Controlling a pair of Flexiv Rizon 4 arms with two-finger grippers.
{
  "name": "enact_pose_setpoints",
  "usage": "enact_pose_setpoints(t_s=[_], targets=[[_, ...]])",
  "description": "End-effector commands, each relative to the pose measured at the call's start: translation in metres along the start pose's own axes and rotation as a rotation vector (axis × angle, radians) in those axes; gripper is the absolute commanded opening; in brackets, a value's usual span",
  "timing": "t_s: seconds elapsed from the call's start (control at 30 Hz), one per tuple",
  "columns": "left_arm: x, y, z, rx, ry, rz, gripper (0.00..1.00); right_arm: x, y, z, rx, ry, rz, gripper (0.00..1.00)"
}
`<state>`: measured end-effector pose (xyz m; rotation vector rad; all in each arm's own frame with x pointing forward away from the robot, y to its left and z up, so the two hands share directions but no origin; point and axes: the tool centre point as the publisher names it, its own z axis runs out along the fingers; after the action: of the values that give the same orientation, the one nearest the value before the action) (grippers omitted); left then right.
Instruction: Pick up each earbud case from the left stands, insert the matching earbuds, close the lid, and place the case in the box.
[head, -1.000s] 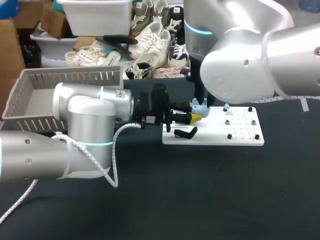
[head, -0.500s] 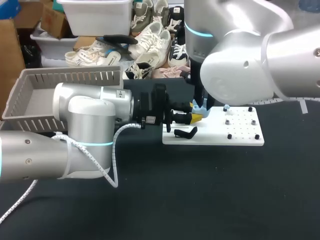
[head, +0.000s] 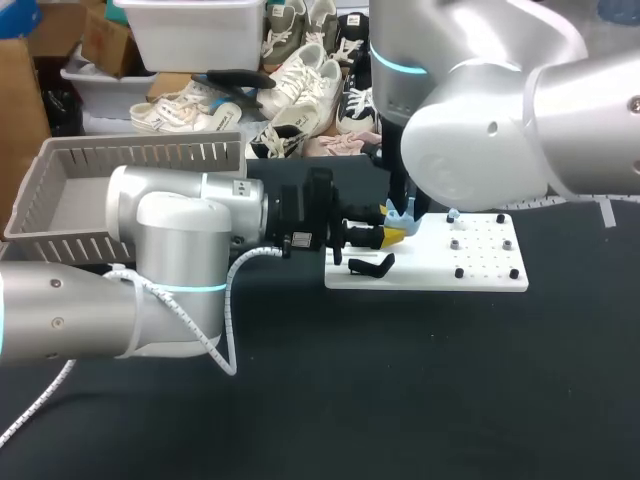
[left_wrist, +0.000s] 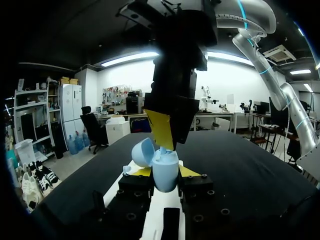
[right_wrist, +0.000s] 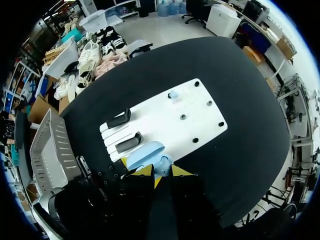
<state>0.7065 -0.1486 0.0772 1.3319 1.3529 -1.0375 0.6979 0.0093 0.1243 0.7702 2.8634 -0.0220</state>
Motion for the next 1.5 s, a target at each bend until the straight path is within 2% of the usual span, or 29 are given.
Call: enact_pose_setpoints(t_s=[0.03,0.1,0.13,0.27,0.33,0.43,0.67,0.9,1.1,1.3,1.5], targets=[[0.0,-0.001,-0.001,-0.008,-0.002,0.001,0.0,0.001,-0.002,0.0,-0.005,-0.001,0.005,0.0],[0.0,-0.001,-0.001,-0.008,-0.002,0.001,0.0,0.001,-0.002,0.0,-0.006,0.001,0.007,0.02],[0.0,-0.001,-0.001,-0.008,-0.002,0.001,0.0,0.001,-0.002,0.001,-0.007,0.002,0.008,0.12],[0.0,-0.001,-0.001,-0.008,-0.002,0.001,0.0,0.001,-0.001,0.001,-0.01,0.005,0.01,0.17],[0.0,-0.001,-0.001,-0.008,-0.002,0.001,0.0,0.0,-0.002,0.001,-0.012,0.005,0.013,0.26],[0.0,-0.001,-0.001,-0.008,-0.002,0.001,0.0,-0.001,-0.003,0.001,-0.013,0.004,0.016,0.31],[0.0,-0.001,-0.001,-0.008,-0.002,0.001,0.0,-0.001,-0.009,-0.003,-0.024,-0.003,0.026,0.3],[0.0,-0.001,-0.001,-0.008,-0.002,0.001,0.0,-0.005,-0.034,-0.024,-0.045,-0.063,0.046,0.32],[0.0,-0.001,-0.001,-0.008,-0.002,0.001,0.0,-0.026,-0.059,-0.029,-0.039,-0.122,0.038,0.32],[0.0,-0.001,-0.001,-0.008,-0.002,0.001,0.0,-0.063,-0.083,-0.014,-0.077,-0.134,-0.028,0.33],[0.0,-0.001,-0.001,-0.008,-0.002,0.001,0.0,-0.087,-0.095,0.005,-0.109,-0.156,-0.131,0.37]])
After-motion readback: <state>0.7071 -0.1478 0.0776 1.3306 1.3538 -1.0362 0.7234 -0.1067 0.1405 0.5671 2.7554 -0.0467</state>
